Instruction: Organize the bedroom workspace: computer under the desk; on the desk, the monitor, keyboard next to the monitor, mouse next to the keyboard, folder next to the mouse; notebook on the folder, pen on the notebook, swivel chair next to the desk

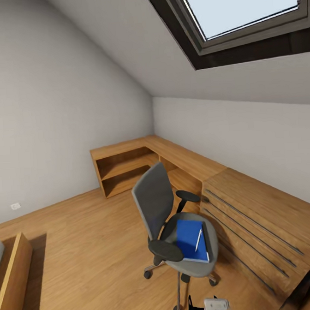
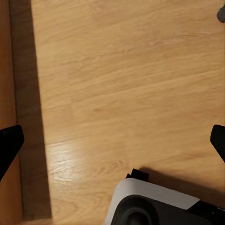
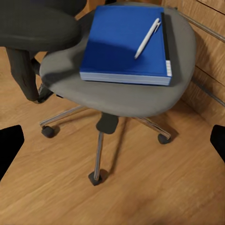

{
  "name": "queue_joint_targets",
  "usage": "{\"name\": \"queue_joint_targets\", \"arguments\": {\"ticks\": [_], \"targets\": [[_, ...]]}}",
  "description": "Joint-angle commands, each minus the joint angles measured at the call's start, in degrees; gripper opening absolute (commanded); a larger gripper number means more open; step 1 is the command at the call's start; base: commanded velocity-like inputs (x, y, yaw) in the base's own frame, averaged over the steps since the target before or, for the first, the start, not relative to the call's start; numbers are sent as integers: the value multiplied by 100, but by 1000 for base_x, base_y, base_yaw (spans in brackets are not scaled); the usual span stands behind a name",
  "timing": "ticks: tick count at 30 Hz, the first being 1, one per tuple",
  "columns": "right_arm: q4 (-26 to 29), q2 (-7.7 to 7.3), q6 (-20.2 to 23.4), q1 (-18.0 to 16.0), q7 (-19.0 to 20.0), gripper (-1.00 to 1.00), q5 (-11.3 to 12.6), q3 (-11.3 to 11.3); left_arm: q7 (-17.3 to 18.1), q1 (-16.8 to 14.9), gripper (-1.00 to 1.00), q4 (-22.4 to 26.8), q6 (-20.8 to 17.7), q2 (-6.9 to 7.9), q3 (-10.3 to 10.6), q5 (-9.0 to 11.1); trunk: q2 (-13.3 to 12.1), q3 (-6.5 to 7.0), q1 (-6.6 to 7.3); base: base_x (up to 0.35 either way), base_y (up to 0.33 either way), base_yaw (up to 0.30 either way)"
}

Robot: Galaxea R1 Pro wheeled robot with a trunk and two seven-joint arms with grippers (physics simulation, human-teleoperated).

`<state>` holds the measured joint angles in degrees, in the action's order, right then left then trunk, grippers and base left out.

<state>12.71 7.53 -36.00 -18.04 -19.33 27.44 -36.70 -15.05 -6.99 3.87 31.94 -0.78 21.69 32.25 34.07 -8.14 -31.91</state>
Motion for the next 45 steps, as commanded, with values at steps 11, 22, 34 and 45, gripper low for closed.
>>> {"name": "queue_joint_targets", "arguments": {"ticks": [11,22,34,45], "targets": [[224,-352,700,-662,-341,100,32,108,-92,-4,100,2416,-1722,916,-68,659,8,-10,-2,9,0,8],[585,-633,3390,-2494,-342,100,42,957,-1093,-208,100,7100,-5066,1478,-1237,1432,8,-10,-2,0,0,0],[116,-468,3722,-2677,-310,100,42,1415,-1682,-214,100,7880,-4893,1367,-957,1399,8,-10,-2,56,0,0],[-18,-469,3842,-2678,-305,100,35,1424,-1701,-207,100,7873,-4865,1365,-897,1393,8,-10,-2,311,2,0]]}}
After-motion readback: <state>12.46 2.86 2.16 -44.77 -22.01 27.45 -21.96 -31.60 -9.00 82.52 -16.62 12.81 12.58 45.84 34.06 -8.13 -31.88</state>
